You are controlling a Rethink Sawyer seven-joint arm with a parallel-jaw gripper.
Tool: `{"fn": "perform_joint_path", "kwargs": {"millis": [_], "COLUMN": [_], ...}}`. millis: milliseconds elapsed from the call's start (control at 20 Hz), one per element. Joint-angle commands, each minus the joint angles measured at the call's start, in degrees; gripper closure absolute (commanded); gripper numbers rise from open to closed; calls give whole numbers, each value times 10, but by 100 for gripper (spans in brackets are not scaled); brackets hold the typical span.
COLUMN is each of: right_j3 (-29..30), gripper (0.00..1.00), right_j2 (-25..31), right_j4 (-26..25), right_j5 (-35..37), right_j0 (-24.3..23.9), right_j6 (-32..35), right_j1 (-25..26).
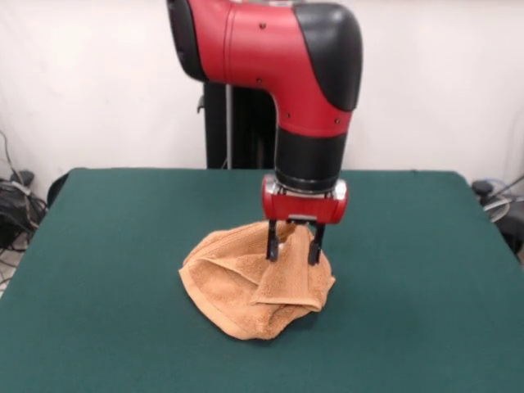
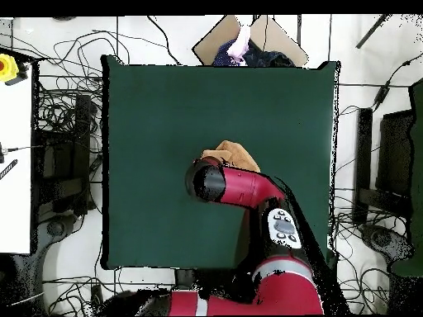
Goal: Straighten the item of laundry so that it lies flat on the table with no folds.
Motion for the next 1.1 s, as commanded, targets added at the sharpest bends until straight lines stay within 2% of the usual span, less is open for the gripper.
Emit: {"fn": "perform_joint_path", "kwargs": {"millis": [50,400,700,950,1000,1100], "right_j3": [-58,-57,-40,-31,-26,-11], "gripper": [0,0,0,0,100,100], "right_j2": [18,10,-43,-43,-43,-44], "right_j4": [24,20,25,40,45,52], "right_j5": [-57,-75,-84,-100,-100,-97], "right_j0": [4,-7,22,32,34,49], "right_j6": [114,112,133,150,155,162], "right_j1": [61,74,72,79,78,61]}}
